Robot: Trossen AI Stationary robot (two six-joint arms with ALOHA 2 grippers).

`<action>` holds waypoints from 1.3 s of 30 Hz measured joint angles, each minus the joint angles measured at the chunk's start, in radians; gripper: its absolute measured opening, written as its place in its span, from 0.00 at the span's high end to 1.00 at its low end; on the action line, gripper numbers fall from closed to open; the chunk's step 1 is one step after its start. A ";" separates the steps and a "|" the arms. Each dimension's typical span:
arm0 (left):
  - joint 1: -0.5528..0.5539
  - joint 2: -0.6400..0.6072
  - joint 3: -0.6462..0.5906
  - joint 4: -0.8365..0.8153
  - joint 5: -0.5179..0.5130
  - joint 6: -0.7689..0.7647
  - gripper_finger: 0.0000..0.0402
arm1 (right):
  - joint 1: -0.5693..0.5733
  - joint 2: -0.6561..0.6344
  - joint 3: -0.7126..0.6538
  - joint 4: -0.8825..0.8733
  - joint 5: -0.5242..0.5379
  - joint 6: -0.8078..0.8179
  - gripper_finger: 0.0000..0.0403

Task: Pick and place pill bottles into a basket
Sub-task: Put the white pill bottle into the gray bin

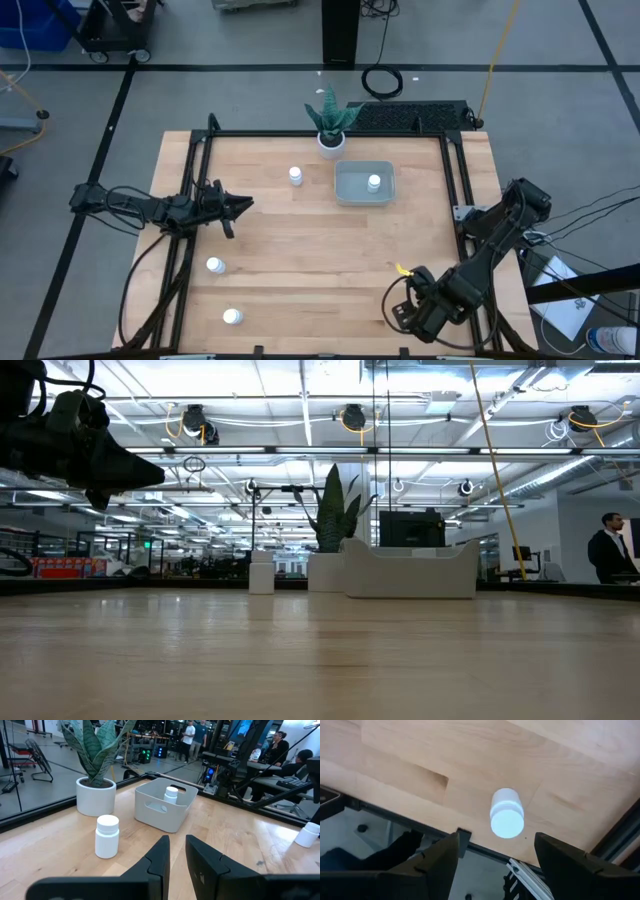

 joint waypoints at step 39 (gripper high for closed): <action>0.000 0.000 0.000 0.000 0.000 0.000 0.84 | 0.033 0.123 -0.099 0.134 -0.083 0.041 0.38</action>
